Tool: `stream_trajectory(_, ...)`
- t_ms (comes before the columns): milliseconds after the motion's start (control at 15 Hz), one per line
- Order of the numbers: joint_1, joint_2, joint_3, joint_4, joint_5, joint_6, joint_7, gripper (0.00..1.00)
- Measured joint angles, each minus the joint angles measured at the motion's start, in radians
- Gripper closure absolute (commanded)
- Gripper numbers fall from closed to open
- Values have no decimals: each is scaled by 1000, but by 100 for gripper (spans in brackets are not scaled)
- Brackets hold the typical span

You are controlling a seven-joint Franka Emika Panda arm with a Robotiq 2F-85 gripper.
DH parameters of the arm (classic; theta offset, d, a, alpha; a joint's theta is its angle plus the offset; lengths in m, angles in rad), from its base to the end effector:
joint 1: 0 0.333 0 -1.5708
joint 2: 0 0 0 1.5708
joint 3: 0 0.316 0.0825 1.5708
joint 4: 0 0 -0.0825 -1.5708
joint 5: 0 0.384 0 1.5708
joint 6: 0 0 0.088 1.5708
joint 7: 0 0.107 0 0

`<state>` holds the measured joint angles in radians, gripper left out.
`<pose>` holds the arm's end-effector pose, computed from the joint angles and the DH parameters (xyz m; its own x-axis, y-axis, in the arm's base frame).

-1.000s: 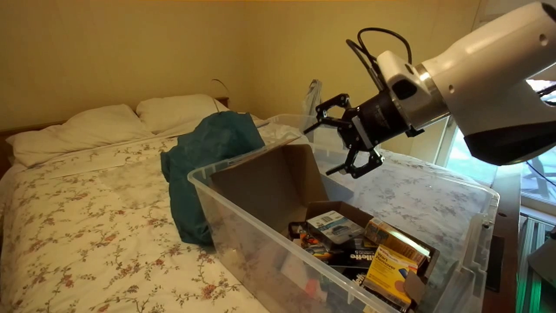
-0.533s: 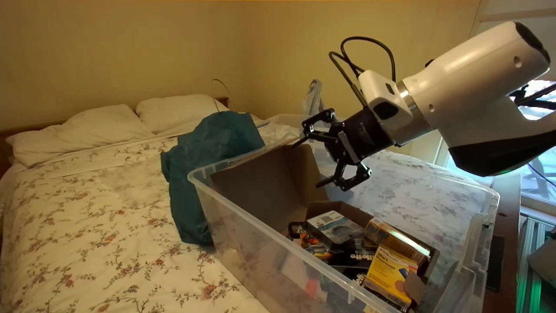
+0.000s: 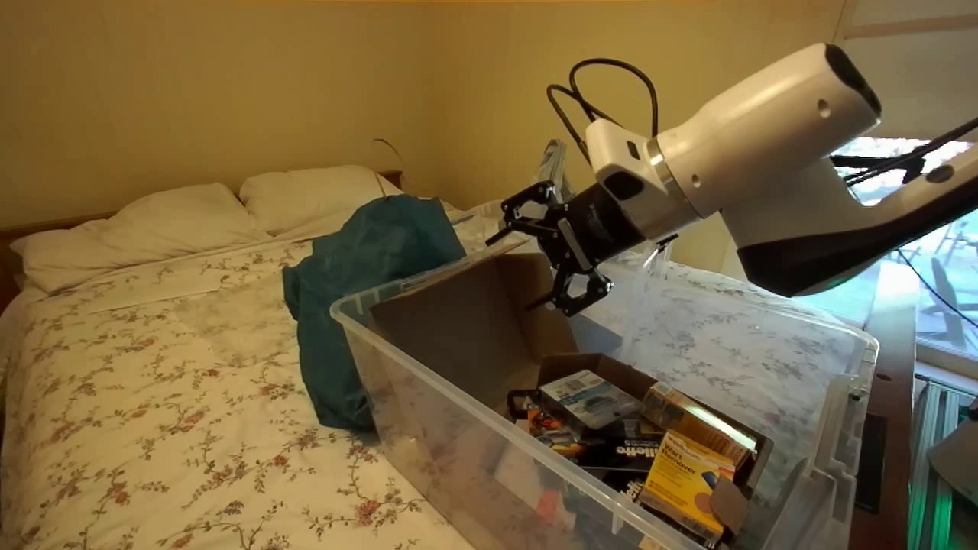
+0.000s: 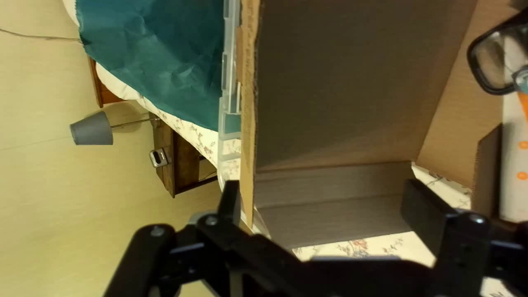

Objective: Close the brown box.

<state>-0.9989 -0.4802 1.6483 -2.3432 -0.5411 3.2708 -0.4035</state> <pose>0.3813 0.4012 0.3810 -0.3068 0.9500 0.0587 0.5886 0.1409 0.7961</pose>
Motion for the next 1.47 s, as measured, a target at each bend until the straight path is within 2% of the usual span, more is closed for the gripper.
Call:
stream_trajectory(267,-226,117,153,94,-45,-45,-127,0)
stream_trajectory(533,-448,233,359,125,-38,-170,-254,0)
stream_trajectory(733,-549,225,466,126,3,-189,-275,4)
stream_trajectory(867,-582,189,506,143,38,-176,-263,17)
stream_trajectory(933,-591,161,517,159,52,-161,-251,30)
stream_trajectory(1467,-689,-52,602,314,89,-85,-212,87)
